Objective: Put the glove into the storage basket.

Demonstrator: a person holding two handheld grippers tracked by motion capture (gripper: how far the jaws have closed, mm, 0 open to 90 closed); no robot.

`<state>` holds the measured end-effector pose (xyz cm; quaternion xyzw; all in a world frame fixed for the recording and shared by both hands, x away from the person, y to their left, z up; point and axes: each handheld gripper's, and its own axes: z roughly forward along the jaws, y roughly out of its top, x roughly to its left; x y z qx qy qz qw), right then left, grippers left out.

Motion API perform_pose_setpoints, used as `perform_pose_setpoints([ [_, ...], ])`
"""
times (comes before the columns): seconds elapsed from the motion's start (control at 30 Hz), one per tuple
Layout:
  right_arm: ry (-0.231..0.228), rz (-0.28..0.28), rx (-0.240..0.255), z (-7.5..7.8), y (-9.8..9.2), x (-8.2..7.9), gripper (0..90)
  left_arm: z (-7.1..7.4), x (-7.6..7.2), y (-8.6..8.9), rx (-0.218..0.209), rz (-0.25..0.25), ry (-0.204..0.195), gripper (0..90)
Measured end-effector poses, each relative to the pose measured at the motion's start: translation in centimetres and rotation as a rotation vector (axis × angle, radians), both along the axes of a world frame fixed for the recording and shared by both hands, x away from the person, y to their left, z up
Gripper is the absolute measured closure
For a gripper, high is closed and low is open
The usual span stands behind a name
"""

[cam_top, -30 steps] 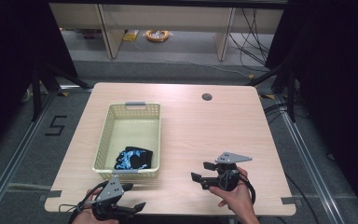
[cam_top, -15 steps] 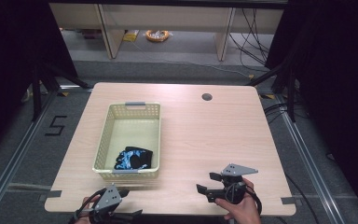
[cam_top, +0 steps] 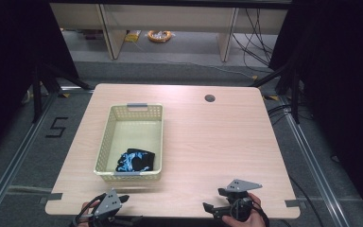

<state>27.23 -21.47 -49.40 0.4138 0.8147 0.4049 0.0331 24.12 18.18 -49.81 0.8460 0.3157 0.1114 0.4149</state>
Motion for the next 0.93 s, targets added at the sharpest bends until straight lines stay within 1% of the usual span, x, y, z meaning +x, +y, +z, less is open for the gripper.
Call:
perform_pose_setpoints([
  [0.03,-0.002,-0.003,-0.002,-0.1,0.0,-0.1,18.6,-0.1,-0.1,-0.1,-0.012,0.008,0.009,18.7],
  [0.07,-0.011,-0.016,-0.016,-0.1,0.0,-0.3,18.5,-0.1,-0.1,0.0,-0.008,0.01,0.03,18.7],
  [0.1,0.01,-0.013,-0.012,-0.2,0.1,-0.5,18.4,0.0,-0.1,0.0,-0.004,0.012,0.04,18.7],
  [0.13,0.007,-0.002,-0.023,-0.2,-0.1,-0.5,18.3,-0.1,-0.1,-0.1,-0.03,0.017,0.028,18.7],
  [0.17,0.005,0.008,-0.029,-0.3,-0.1,-0.6,18.3,-0.3,0.0,-0.1,-0.024,0.028,-0.013,18.7],
  [0.2,0.022,-0.021,-0.019,-0.3,0.1,-1.0,18.3,0.0,0.2,0.3,0.018,-0.011,0.007,18.7],
  [0.23,-0.01,-0.01,-0.053,-0.3,-0.1,-0.9,18.3,-0.1,0.0,0.1,-0.006,0.007,0.003,18.7],
  [0.27,-0.009,-0.003,-0.049,-0.4,-0.1,-0.9,18.3,-0.1,0.0,0.1,-0.003,0.004,0.006,18.7],
  [0.3,-0.001,-0.011,-0.053,-0.4,0.0,-1.1,18.3,-0.2,0.0,0.1,-0.007,0.004,0.003,18.7],
  [0.33,-0.014,0.004,-0.052,-0.5,-0.1,-1.1,18.3,-0.2,0.0,0.1,-0.005,0.003,0.004,18.7],
  [0.37,0.007,-0.003,-0.052,-0.4,0.0,-1.2,18.3,-0.2,0.0,0.1,0.0,0.003,0.007,18.7],
  [0.4,0.002,-0.006,-0.055,-0.4,-0.1,-1.2,18.4,-0.2,0.0,0.1,0.0,0.002,0.006,18.7],
  [0.43,-0.016,-0.002,-0.062,-0.4,-0.1,-1.2,18.4,-0.2,0.0,0.1,0.0,0.003,0.005,18.7],
  [0.47,-0.018,-0.002,-0.063,-0.5,-0.1,-1.3,18.4,-0.2,0.0,0.1,0.0,0.003,0.005,18.7],
  [0.5,0.005,-0.013,-0.053,-0.4,0.0,-1.5,18.4,-0.2,0.0,0.1,0.0,0.004,0.005,18.8],
  [0.53,-0.01,0.007,-0.06,-0.5,-0.1,-1.3,18.4,-0.2,0.0,0.1,-0.001,0.005,0.005,18.8],
  [0.6,-0.013,0.004,-0.068,-0.5,-0.1,-1.3,18.4,-0.2,0.1,0.2,0.002,0.001,0.011,18.8],
  [0.63,0.0,0.0,-0.064,-0.5,0.0,-1.5,18.4,-0.2,0.1,0.1,0.002,0.001,0.011,18.8],
  [0.67,0.0,-0.001,-0.064,-0.5,0.0,-1.5,18.4,-0.2,0.1,0.1,-0.002,0.004,0.012,18.8],
  [0.7,-0.01,0.005,-0.068,-0.5,-0.1,-1.4,18.5,-0.3,0.0,0.0,-0.012,0.012,0.012,18.8],
  [0.73,-0.015,0.007,-0.069,-0.5,-0.1,-1.3,18.5,-0.3,0.0,0.0,-0.011,0.012,0.013,18.9],
  [0.77,-0.01,0.004,-0.067,-0.5,-0.1,-1.3,18.5,-0.2,0.1,0.2,0.015,0.004,0.006,18.9],
  [0.8,0.004,0.004,-0.068,-0.5,-0.1,-1.3,18.5,-0.3,0.3,0.2,0.027,0.003,-0.012,18.9],
  [0.83,-0.003,0.001,-0.065,-0.6,-0.1,-1.3,18.5,-0.3,0.1,0.1,0.007,0.011,0.004,19.0],
  [0.87,-0.008,-0.001,-0.071,-0.6,-0.1,-1.3,18.5,-0.3,0.1,0.1,0.006,0.004,0.011,19.0],
  [0.9,-0.007,-0.002,-0.072,-0.6,-0.1,-1.3,18.5,-0.3,0.0,0.1,0.0,0.02,0.023,19.0],
  [0.93,-0.006,-0.002,-0.072,-0.6,-0.1,-1.3,18.5,-0.3,0.0,0.1,0.0,0.019,0.021,19.0],
])
